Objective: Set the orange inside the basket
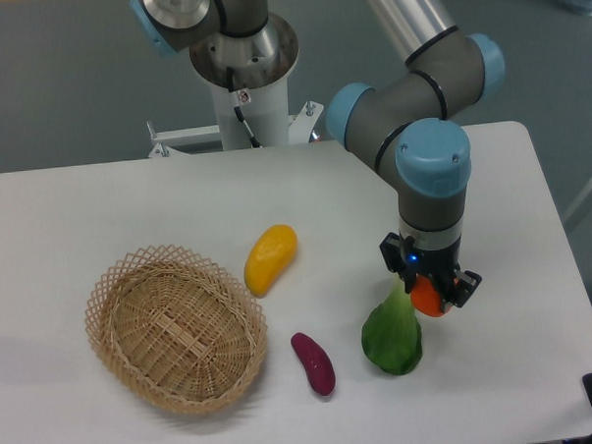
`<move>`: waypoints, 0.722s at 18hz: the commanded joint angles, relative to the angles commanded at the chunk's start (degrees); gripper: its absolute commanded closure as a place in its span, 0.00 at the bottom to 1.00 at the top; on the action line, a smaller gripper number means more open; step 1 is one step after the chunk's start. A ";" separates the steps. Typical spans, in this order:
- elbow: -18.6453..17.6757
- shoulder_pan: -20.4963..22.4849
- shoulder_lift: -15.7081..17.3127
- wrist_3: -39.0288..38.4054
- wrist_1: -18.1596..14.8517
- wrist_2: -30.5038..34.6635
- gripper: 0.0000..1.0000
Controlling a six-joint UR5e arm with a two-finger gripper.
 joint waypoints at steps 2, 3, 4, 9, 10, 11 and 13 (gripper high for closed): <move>-0.09 -0.09 0.00 -0.09 0.09 0.26 0.49; 0.00 -0.09 0.00 -0.09 0.09 0.44 0.49; 0.09 -0.09 0.00 -0.09 0.09 0.44 0.49; 0.26 -0.17 -0.09 -0.70 -0.09 0.00 0.49; 0.26 -0.18 0.00 -1.40 -0.17 -0.17 0.49; 0.18 -0.35 0.00 -2.19 -0.18 -0.18 0.49; -0.26 -0.87 0.26 -2.55 -0.18 -0.35 0.49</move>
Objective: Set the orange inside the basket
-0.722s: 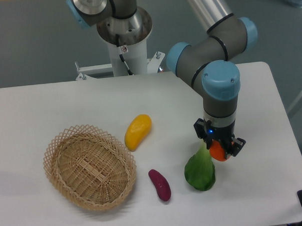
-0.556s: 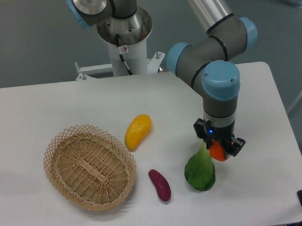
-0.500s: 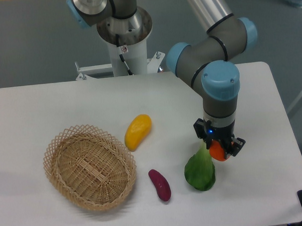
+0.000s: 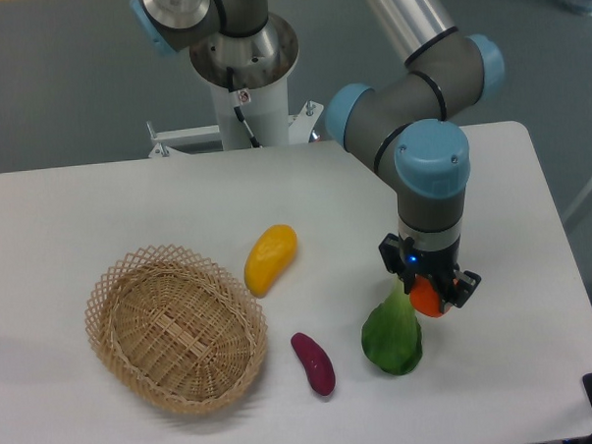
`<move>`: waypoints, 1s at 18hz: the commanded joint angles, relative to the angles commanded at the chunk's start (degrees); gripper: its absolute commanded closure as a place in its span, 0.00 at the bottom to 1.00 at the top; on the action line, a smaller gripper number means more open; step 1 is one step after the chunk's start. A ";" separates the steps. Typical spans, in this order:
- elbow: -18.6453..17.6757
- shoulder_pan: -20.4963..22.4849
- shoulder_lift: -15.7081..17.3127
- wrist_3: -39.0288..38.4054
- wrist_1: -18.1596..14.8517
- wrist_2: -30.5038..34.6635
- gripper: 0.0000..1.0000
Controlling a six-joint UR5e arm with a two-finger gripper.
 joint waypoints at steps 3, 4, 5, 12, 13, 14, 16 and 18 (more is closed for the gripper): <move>-0.09 -2.37 0.18 -2.02 0.09 0.00 0.49; -0.09 -3.07 0.26 -2.46 0.09 0.00 0.49; -0.09 -3.69 0.35 -3.07 0.09 0.00 0.49; -0.27 -9.66 0.18 -13.69 0.26 0.00 0.46; -0.35 -10.11 0.18 -15.63 0.26 -0.09 0.46; -0.27 -10.63 0.26 -16.95 0.35 -0.09 0.46; -0.27 -12.30 0.27 -18.80 0.44 -0.09 0.46; -0.27 -13.97 0.18 -21.69 0.79 0.17 0.46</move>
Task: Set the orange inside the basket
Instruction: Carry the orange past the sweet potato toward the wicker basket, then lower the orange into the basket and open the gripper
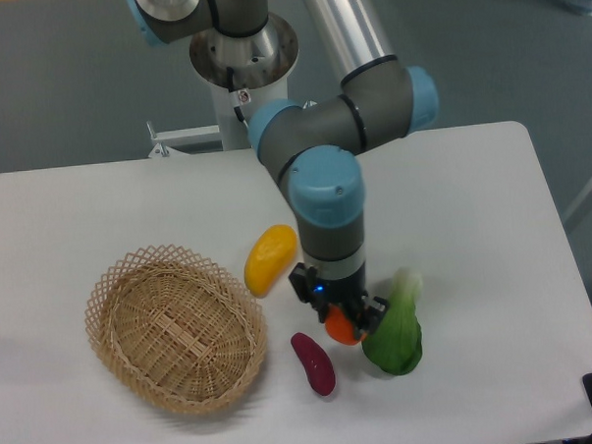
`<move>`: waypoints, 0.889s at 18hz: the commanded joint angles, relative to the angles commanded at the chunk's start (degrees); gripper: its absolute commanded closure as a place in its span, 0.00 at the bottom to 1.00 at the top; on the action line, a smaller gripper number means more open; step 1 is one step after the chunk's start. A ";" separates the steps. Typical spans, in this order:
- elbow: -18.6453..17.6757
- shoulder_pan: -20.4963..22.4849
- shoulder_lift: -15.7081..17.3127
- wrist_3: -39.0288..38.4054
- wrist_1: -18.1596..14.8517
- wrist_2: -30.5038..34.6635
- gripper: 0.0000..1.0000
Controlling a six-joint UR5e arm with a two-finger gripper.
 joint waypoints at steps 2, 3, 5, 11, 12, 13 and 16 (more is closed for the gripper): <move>-0.09 -1.67 -0.09 -1.77 0.00 0.09 0.46; -0.17 -2.98 0.00 -1.86 0.00 0.52 0.46; -0.96 -4.40 0.17 -2.65 0.09 0.53 0.46; -1.14 -10.45 -0.88 -6.87 0.53 3.24 0.46; -1.14 -11.42 -1.40 -6.87 0.53 4.04 0.44; -1.23 -11.96 -1.67 -6.96 0.53 4.83 0.43; -1.67 -13.10 -2.28 -7.49 0.62 5.28 0.42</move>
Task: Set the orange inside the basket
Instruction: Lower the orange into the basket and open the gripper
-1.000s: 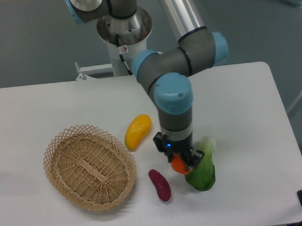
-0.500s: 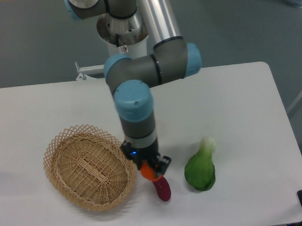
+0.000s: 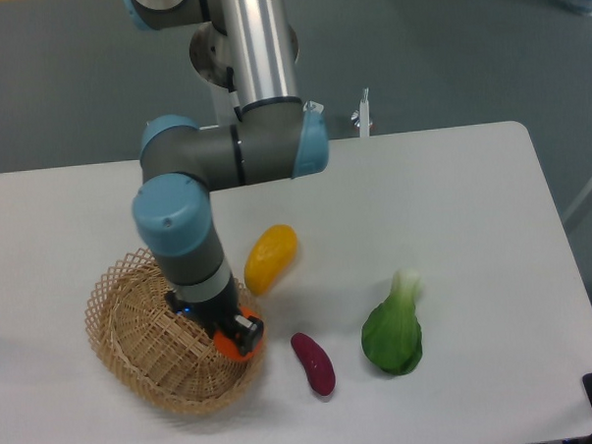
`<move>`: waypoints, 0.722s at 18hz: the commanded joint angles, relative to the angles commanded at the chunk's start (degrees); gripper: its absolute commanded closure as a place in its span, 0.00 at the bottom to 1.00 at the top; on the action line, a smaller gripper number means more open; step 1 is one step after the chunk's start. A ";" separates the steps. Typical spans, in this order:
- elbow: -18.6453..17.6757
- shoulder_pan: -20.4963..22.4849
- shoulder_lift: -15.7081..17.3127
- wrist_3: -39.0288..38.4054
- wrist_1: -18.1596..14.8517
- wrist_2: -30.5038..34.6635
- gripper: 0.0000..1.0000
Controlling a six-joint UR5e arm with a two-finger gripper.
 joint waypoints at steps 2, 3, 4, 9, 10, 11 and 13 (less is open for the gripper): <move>0.00 -0.09 -0.09 0.00 0.09 0.00 0.32; 0.00 -0.09 -0.09 -0.09 0.09 0.00 0.30; 0.00 -0.09 -0.09 0.00 0.17 0.00 0.24; -0.96 -0.09 0.00 0.09 3.42 0.00 0.04; -1.23 -0.09 0.26 0.17 3.78 0.00 0.00; -1.32 0.00 0.52 0.00 3.78 -0.09 0.00; -1.49 0.26 0.61 0.00 3.95 -0.09 0.00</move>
